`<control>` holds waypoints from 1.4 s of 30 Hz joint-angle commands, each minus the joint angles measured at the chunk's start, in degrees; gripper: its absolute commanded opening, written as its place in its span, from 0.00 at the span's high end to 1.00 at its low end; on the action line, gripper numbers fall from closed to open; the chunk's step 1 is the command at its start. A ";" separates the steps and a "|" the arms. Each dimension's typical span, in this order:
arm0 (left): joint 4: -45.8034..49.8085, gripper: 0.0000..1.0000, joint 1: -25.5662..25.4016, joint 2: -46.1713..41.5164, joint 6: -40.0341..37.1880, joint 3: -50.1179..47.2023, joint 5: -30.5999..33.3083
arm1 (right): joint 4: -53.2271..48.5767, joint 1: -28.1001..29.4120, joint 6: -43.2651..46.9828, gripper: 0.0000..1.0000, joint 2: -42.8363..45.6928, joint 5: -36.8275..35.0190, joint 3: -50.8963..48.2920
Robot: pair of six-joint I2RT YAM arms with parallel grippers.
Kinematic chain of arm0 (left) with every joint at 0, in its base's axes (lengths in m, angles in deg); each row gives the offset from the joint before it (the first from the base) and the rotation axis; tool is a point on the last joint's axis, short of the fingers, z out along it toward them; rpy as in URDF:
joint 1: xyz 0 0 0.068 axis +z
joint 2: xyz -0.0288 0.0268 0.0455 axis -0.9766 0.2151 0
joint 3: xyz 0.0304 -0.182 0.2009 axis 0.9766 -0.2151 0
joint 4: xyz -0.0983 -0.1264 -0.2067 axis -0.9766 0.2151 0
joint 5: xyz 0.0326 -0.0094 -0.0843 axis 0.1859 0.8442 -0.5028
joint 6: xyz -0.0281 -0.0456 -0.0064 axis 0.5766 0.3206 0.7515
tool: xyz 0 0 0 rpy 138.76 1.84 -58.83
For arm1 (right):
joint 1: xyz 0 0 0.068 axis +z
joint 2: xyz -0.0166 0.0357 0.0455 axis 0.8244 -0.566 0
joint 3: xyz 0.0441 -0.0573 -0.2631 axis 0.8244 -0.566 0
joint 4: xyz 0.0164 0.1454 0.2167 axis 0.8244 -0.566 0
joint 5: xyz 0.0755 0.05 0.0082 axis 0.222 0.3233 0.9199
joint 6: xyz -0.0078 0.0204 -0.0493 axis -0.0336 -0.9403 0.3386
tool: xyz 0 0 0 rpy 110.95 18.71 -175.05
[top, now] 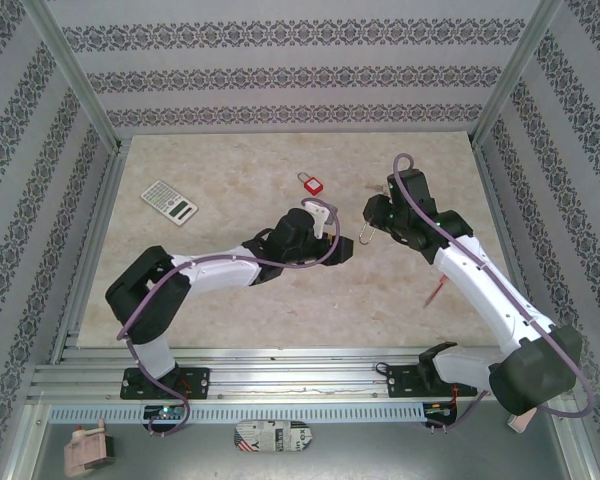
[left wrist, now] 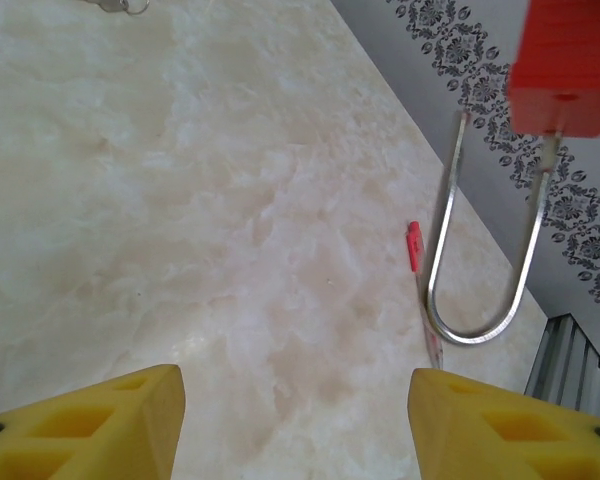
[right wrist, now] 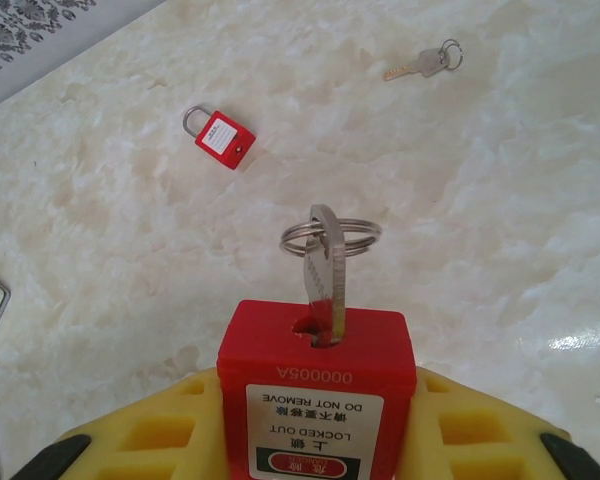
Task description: Unlock with the key
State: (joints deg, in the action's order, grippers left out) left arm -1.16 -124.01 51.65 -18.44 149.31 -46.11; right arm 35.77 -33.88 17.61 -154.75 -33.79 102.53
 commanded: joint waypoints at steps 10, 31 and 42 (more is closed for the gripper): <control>-11.12 0.43 1.79 3.76 7.16 2.01 -3.59 | 0.68 0.94 -0.20 0.94 1.41 1.12 -0.18; -27.43 0.45 1.79 10.60 16.89 -0.03 -10.65 | 3.11 0.18 -2.47 0.95 1.11 4.86 -1.27; -6.88 0.22 6.44 -4.92 8.88 -13.36 0.23 | -5.45 -0.22 0.42 0.94 1.52 2.97 -4.77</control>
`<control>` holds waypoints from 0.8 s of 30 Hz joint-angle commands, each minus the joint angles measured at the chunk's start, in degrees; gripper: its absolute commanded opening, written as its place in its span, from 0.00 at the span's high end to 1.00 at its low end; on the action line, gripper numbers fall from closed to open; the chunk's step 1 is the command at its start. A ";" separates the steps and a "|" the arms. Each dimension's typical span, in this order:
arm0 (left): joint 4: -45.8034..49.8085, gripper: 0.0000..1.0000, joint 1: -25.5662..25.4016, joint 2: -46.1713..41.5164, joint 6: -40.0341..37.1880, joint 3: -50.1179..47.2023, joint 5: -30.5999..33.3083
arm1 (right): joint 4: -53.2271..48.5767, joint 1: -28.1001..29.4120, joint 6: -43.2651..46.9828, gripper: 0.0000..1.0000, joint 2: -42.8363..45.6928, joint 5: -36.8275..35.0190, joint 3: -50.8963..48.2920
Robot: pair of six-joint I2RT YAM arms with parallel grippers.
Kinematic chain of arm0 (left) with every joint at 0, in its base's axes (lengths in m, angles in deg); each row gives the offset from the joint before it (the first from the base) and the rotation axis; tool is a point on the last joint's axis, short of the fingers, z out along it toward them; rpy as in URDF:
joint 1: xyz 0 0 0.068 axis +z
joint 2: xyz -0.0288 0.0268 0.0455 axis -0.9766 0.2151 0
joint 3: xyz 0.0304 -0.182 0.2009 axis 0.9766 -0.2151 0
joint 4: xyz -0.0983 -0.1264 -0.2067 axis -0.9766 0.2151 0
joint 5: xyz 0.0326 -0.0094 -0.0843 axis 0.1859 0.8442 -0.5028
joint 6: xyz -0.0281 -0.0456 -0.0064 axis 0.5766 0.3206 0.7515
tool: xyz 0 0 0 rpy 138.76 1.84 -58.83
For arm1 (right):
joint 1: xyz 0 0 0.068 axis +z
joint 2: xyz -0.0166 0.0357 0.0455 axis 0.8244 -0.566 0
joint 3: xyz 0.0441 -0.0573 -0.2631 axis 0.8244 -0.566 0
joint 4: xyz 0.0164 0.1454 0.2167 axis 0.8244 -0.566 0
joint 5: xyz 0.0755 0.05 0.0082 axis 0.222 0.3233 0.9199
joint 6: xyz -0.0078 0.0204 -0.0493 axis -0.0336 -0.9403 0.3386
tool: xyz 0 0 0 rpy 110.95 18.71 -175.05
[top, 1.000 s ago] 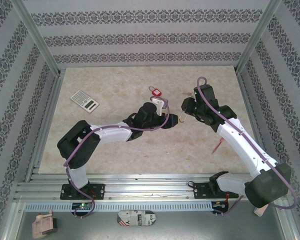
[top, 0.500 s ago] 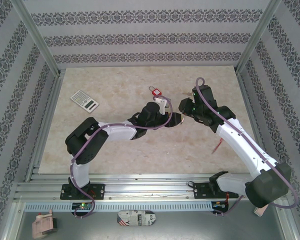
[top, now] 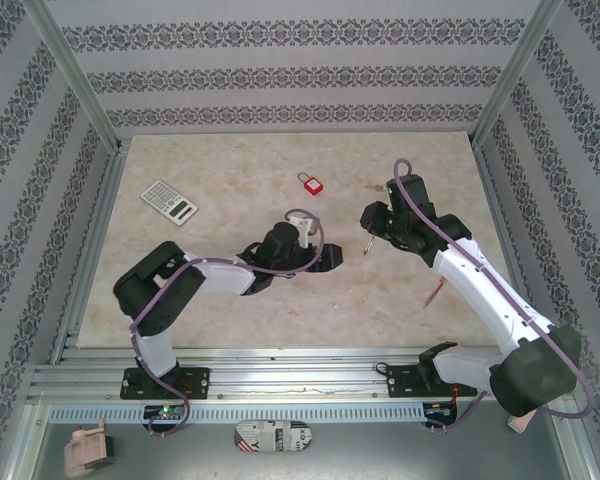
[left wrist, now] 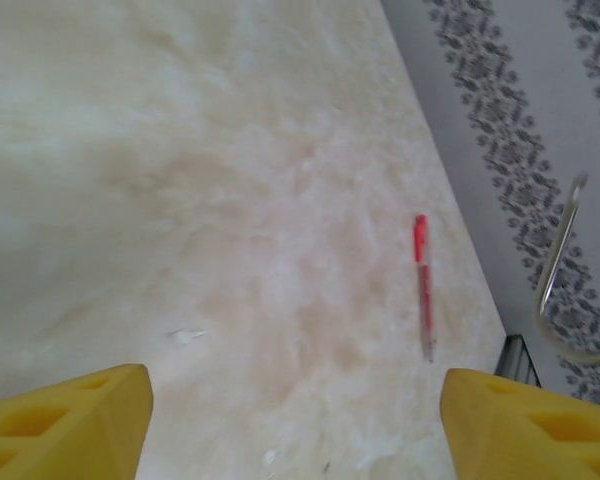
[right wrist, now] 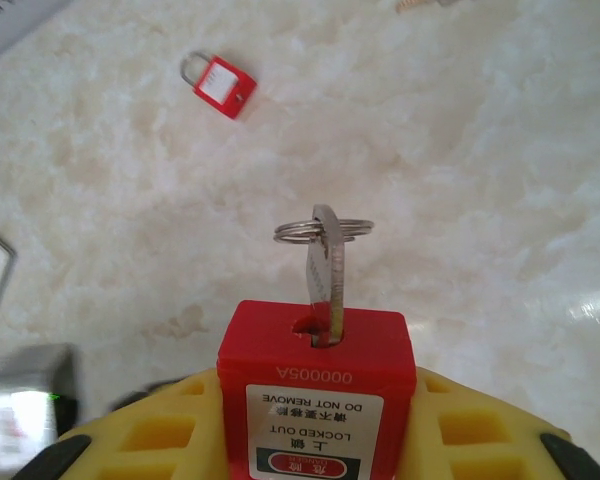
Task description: Unlock with the key
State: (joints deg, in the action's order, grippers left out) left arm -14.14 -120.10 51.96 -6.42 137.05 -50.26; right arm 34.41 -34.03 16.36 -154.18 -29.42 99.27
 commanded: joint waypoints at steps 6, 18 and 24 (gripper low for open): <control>20.35 0.16 3.75 -15.41 -10.57 -1.18 10.82 | -8.25 1.00 2.36 0.94 0.87 -3.94 -6.37; 35.28 0.06 6.11 -33.92 -16.91 -1.62 17.65 | -1.67 2.98 2.12 0.93 -10.11 -4.06 -10.68; 42.07 0.04 7.47 -40.61 -19.05 -0.92 19.59 | 3.63 4.25 1.33 0.93 -16.09 -2.52 -10.47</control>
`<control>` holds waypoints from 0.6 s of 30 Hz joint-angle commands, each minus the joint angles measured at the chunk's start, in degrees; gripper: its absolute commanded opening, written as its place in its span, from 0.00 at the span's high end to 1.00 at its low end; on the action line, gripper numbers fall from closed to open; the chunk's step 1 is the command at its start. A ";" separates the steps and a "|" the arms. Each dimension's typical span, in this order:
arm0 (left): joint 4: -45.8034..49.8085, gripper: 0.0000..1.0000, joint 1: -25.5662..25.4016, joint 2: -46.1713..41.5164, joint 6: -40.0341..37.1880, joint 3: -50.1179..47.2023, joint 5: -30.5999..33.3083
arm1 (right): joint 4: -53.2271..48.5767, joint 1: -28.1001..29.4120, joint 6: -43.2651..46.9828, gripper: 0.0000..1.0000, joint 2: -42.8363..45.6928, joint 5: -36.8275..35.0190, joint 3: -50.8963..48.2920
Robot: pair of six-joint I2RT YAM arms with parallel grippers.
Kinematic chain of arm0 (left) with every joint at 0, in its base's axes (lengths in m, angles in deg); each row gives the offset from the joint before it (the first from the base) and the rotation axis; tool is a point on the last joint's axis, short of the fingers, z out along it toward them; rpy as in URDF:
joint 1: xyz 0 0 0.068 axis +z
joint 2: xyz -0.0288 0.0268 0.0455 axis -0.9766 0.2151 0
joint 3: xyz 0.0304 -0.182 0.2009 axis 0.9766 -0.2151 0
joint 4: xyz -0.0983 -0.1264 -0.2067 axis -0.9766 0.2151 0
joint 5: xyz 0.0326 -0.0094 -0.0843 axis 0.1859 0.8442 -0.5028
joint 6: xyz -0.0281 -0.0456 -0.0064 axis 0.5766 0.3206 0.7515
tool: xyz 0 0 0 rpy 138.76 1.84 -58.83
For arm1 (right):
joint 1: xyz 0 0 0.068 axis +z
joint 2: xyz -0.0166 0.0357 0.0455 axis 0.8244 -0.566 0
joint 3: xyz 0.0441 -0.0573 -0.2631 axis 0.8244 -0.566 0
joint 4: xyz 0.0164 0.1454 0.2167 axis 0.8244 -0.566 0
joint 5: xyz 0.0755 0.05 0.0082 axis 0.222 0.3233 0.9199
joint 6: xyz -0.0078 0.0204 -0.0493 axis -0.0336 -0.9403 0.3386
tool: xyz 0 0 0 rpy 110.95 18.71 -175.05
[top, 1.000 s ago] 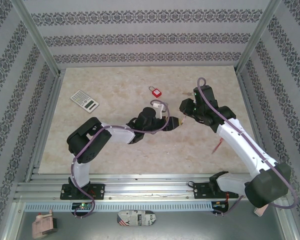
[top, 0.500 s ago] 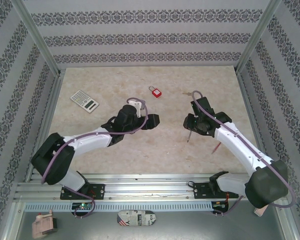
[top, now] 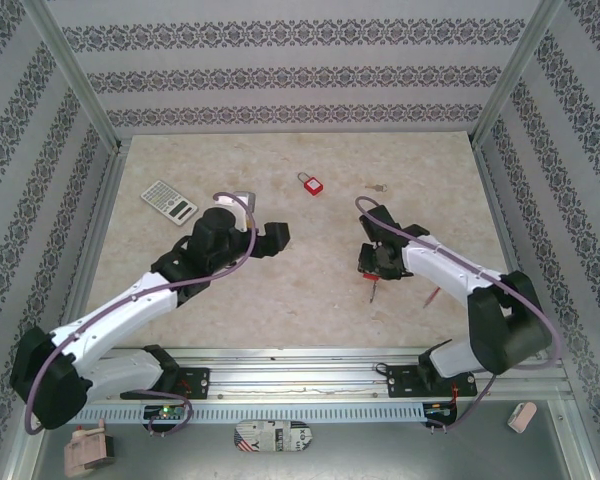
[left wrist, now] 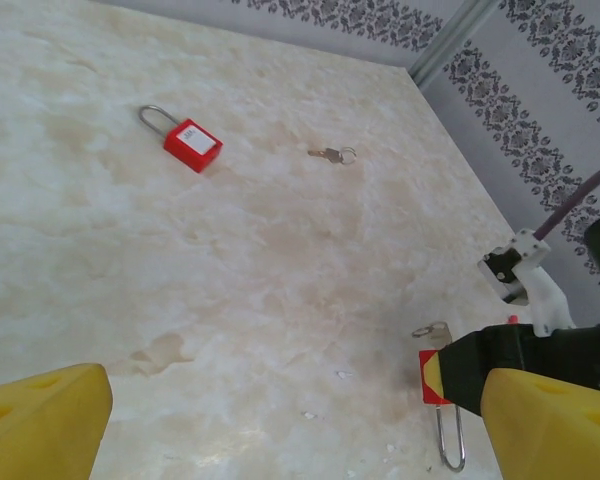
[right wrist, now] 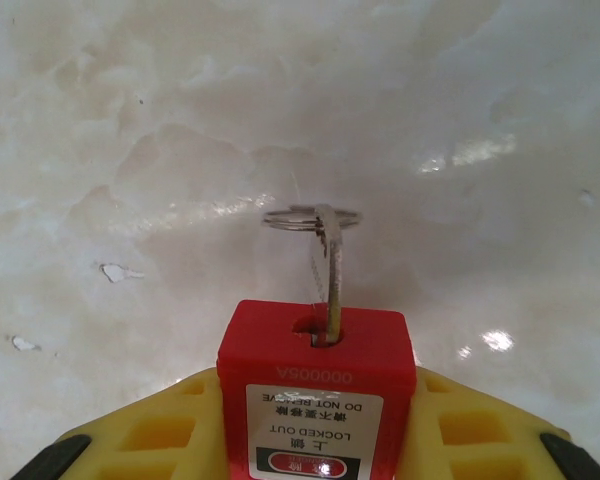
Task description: Unlock with the key
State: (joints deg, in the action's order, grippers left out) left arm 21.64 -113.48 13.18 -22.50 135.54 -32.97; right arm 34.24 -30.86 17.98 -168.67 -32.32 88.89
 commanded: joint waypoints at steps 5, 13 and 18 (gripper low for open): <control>8.30 0.03 1.86 -4.42 -3.39 -0.22 2.80 | 6.66 2.57 -0.88 0.93 -6.06 1.27 1.00; 9.65 0.01 2.89 -5.31 -3.88 -0.29 3.00 | 9.77 2.76 -1.10 0.79 -9.10 2.71 1.09; 10.32 0.00 3.81 -5.90 -4.41 0.27 2.41 | 10.49 0.71 -1.01 0.62 -9.77 6.09 0.73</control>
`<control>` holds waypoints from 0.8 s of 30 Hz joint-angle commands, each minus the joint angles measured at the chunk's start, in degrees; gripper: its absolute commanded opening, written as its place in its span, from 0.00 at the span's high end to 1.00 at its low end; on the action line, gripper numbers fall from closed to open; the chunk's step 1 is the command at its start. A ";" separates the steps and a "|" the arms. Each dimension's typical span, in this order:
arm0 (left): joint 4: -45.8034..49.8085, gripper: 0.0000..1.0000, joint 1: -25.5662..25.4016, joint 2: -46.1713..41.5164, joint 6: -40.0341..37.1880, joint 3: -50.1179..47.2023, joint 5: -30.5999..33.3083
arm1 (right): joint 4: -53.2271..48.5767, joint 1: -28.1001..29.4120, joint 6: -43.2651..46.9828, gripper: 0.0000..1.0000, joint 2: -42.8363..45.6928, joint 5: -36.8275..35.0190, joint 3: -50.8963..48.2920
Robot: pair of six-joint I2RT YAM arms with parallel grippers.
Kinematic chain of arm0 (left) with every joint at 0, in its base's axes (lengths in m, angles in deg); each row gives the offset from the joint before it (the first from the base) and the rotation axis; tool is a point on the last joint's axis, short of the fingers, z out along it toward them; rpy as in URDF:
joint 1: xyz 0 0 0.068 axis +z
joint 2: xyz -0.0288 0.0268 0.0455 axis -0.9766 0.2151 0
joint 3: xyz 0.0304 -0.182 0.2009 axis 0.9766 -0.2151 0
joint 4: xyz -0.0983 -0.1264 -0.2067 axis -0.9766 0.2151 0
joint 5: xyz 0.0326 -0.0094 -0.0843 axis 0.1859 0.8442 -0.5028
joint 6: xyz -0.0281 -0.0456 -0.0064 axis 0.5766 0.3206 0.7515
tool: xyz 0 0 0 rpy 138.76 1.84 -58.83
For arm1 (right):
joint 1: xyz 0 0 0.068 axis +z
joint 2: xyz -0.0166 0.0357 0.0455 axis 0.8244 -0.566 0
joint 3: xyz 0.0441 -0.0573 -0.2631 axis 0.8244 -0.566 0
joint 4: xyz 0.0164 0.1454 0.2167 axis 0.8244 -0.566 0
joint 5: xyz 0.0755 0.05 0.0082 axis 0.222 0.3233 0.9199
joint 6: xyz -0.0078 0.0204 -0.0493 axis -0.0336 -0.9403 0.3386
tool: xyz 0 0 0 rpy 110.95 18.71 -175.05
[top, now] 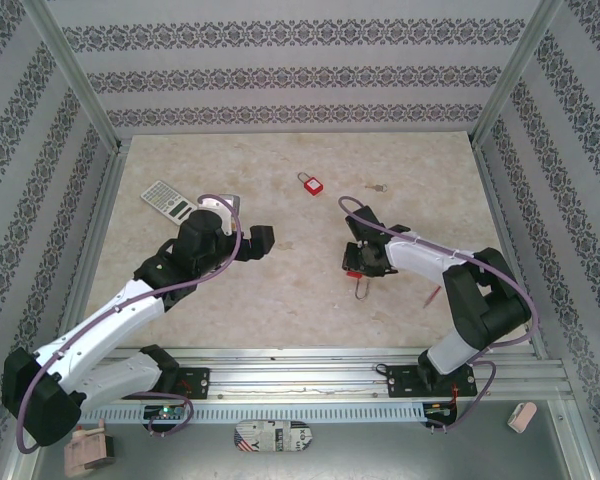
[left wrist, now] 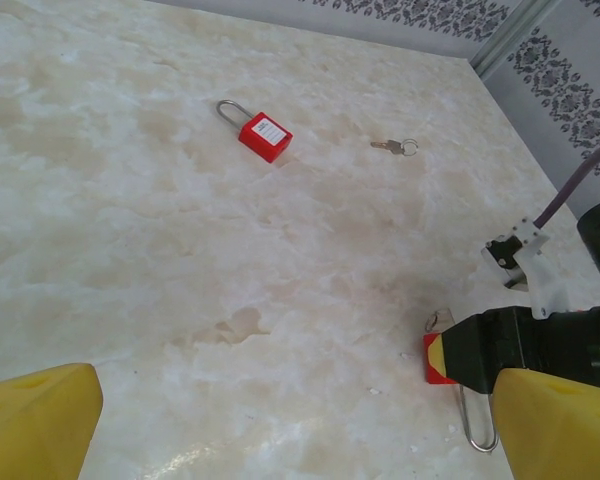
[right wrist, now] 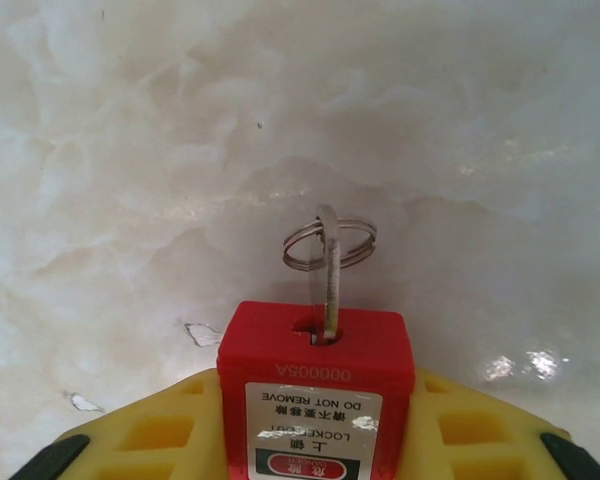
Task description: Unlock with the key
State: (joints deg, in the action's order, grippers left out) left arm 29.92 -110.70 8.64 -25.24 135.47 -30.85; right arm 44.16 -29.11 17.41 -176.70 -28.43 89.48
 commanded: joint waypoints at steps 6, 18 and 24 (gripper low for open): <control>3.17 0.00 1.74 -1.80 -2.59 1.20 -0.01 | -2.10 -2.72 0.47 0.49 1.10 2.75 1.05; 2.47 0.00 2.36 -1.45 -2.59 1.28 -0.76 | -5.14 -4.29 2.67 0.37 6.12 4.98 1.44; 1.07 0.00 2.36 -0.64 -2.37 1.70 -1.90 | -4.20 -3.45 3.04 0.31 6.95 5.04 1.49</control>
State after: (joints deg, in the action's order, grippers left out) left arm 31.89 -108.95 7.54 -26.61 135.49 -31.44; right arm 40.73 -32.89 19.49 -170.90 -23.67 90.16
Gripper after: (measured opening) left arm 0.997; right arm 0.669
